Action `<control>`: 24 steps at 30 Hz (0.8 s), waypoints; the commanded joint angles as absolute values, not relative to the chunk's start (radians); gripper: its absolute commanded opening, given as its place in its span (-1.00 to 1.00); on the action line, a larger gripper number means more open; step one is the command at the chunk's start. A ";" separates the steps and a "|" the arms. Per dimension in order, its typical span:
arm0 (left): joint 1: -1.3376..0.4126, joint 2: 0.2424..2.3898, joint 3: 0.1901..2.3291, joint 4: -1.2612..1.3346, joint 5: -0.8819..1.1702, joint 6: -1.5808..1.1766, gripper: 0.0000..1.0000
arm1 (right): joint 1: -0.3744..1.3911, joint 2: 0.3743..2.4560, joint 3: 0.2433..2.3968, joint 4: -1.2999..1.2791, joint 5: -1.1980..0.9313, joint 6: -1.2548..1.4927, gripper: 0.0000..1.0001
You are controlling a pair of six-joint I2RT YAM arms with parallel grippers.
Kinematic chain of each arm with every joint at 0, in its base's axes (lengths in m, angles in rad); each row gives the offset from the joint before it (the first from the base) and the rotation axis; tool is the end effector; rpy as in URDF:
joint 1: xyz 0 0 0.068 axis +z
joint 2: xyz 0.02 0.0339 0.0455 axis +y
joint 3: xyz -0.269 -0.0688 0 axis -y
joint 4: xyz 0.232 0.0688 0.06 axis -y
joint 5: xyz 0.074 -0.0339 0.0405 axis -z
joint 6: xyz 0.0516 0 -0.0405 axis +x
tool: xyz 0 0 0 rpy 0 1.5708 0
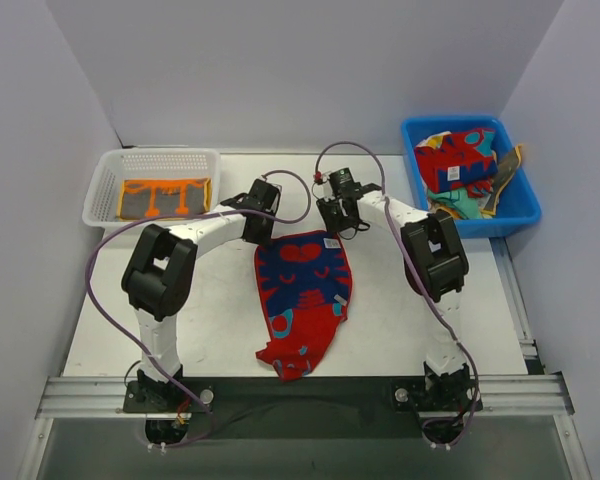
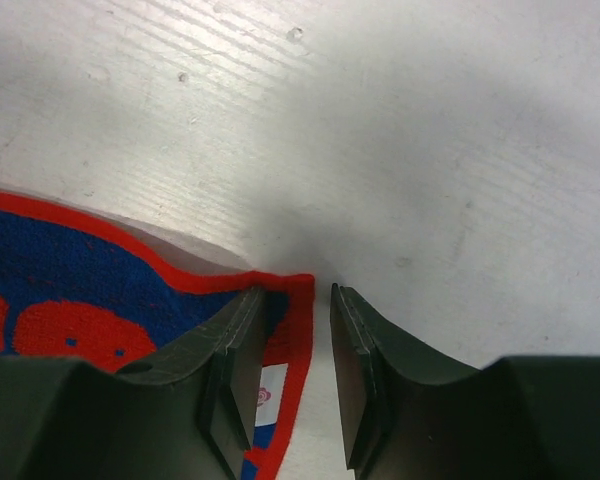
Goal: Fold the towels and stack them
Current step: Flatten out the crumpled towel
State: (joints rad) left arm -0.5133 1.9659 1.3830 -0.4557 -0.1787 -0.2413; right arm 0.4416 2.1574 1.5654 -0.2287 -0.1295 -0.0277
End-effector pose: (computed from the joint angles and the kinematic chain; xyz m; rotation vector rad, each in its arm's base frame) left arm 0.3648 -0.1951 0.1766 0.2877 2.5675 -0.0442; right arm 0.4313 0.2113 0.1663 -0.6203 2.3302 0.3480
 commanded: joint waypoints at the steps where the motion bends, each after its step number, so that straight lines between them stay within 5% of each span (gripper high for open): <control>1: -0.505 1.968 1.399 -0.425 -0.173 -0.225 -1.00 | 0.488 2.229 1.536 -0.393 -0.173 -0.023 -0.36; 5: -0.500 1.964 1.393 -0.425 -0.173 -0.227 -1.00 | 0.491 2.240 1.548 -0.411 -0.170 -0.023 -0.62; 8: -0.500 1.956 1.388 -0.425 -0.175 -0.226 -1.00 | 0.486 2.241 1.557 -0.420 -0.175 -0.029 -1.00; 24: -0.489 1.813 1.356 -0.295 -0.187 -0.137 -1.00 | 0.394 1.879 1.379 -0.089 -0.097 0.126 -1.00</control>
